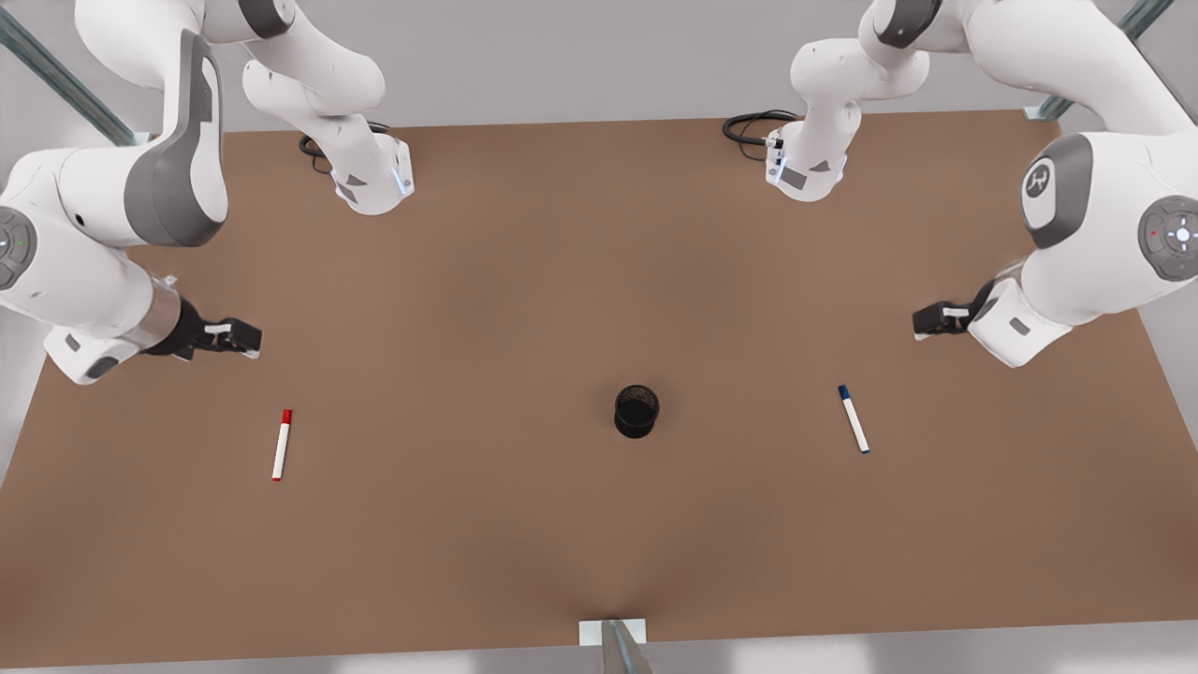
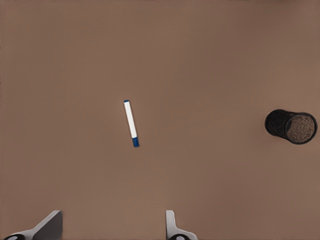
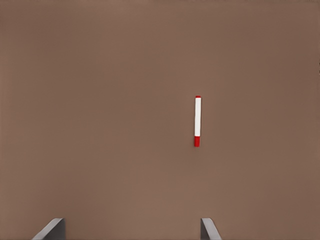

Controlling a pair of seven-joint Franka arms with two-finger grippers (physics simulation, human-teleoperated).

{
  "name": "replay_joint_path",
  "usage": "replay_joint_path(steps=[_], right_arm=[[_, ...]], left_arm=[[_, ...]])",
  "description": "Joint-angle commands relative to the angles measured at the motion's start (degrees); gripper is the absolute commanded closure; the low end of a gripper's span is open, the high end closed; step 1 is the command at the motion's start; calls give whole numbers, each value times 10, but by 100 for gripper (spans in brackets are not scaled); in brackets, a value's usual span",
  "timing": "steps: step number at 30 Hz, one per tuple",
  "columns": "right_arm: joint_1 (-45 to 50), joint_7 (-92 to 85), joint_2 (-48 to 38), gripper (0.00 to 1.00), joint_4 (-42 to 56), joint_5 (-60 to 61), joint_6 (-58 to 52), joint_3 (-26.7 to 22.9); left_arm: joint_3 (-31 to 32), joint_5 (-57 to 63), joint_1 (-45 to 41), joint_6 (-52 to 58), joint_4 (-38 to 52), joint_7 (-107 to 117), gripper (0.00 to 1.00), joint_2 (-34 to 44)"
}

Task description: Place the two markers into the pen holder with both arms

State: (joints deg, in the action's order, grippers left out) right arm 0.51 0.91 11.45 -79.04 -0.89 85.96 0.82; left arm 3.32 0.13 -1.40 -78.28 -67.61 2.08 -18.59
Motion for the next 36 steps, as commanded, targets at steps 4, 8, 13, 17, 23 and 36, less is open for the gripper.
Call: replay_joint_path(steps=[4,8,13,17,23,36], right_arm=[[-2,5,38,0,1,2,62,0],[-56,3,164,0,-34,5,222,3],[-56,-4,218,0,-110,-1,392,3],[-60,-3,244,0,-111,1,425,3],[-86,-57,270,0,-110,2,423,3],[-107,-49,319,43,-127,2,430,4]], left_arm=[[-17,3,3,-152,-26,128,0,-71],[-20,-5,14,-376,-161,241,0,-110],[-20,-5,10,-538,-279,340,0,-123],[-21,6,15,-540,-300,280,0,-150],[-21,49,25,-563,-300,234,0,-189],[-18,46,31,-607,-339,155,33,-208]])
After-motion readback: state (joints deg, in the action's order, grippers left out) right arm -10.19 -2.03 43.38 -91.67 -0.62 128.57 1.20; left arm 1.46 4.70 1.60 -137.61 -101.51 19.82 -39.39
